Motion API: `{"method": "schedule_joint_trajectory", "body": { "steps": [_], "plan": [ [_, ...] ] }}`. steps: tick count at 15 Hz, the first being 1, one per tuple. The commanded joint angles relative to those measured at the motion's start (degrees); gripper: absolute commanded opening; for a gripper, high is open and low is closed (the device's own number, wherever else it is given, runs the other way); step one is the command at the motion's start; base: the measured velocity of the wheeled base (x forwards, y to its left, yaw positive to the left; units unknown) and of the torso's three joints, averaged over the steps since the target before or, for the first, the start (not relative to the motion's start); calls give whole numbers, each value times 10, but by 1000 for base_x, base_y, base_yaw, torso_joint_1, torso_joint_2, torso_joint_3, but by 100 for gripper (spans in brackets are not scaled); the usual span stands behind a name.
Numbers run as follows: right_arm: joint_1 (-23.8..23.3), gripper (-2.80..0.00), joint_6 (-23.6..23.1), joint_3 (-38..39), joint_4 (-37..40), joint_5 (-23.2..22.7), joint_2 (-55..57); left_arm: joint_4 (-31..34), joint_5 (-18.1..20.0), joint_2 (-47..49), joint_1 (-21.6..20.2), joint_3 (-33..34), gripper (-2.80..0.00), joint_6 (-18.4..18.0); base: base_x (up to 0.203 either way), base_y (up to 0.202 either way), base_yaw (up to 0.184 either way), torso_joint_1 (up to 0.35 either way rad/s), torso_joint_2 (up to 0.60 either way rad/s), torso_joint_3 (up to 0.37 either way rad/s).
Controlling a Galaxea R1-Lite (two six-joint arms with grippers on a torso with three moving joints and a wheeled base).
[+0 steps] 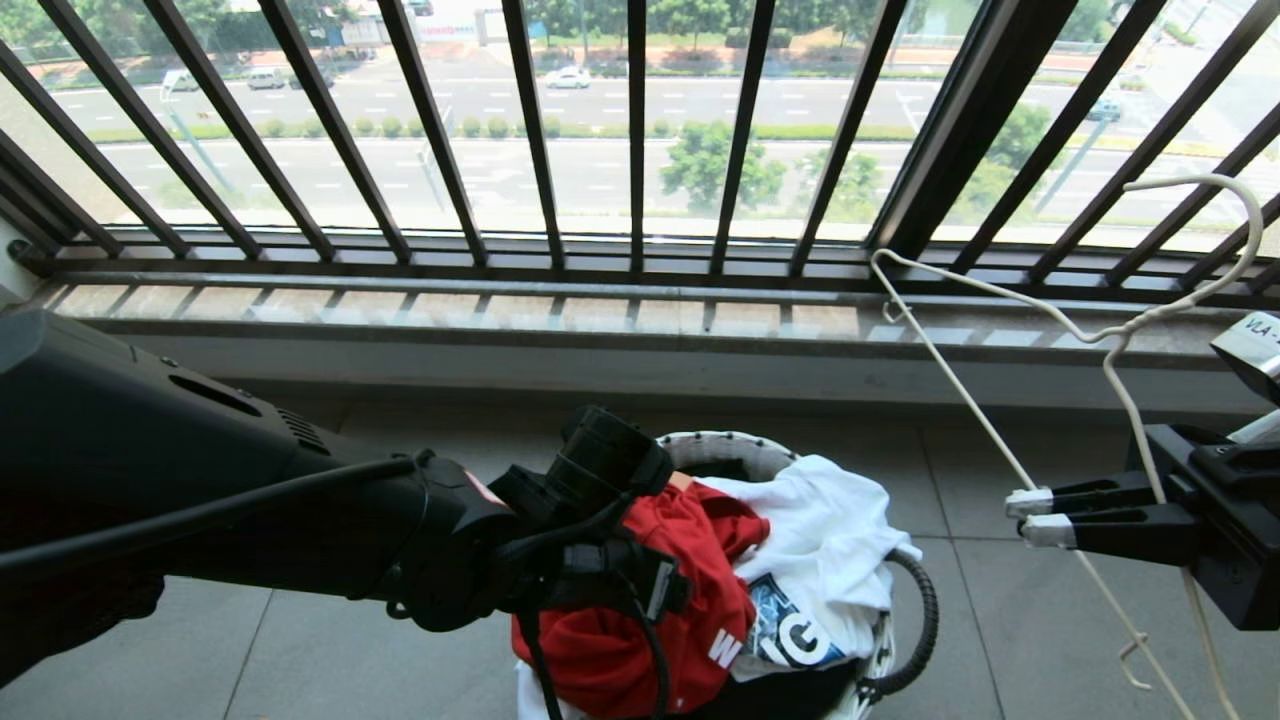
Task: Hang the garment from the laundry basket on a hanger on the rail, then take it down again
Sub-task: Pick up clothes from the basket
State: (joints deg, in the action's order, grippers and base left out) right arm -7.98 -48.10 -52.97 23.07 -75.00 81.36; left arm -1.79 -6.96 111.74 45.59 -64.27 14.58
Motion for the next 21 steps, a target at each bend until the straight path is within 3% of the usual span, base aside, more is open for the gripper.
{"method": "schedule_joint_trajectory", "body": {
  "steps": [1,8,13,15,18,21],
  "plan": [
    [0,-280,-2,0,1,-4,0,-2,-1,-3,0,-1,-280,2,0,0,0,0,0,0],
    [0,-280,-3,1,1,-4,0,-14,-1,-3,-1,-2,-280,7,0,0,0,0,0,0],
    [0,-280,-2,0,0,-4,1,-12,-12,-105,-1,-1,-280,6,0,0,0,0,0,0],
    [0,-280,-3,0,0,-4,2,18,-19,-156,0,-4,-280,4,0,0,0,0,0,0],
    [-8,-280,-2,-4,-12,-4,4,122,-22,-218,7,-40,-280,2,0,0,0,0,0,0],
    [-15,-280,-1,-4,-14,-4,4,140,-25,-258,8,-48,-280,1,0,0,0,0,0,0]
  ]
}}
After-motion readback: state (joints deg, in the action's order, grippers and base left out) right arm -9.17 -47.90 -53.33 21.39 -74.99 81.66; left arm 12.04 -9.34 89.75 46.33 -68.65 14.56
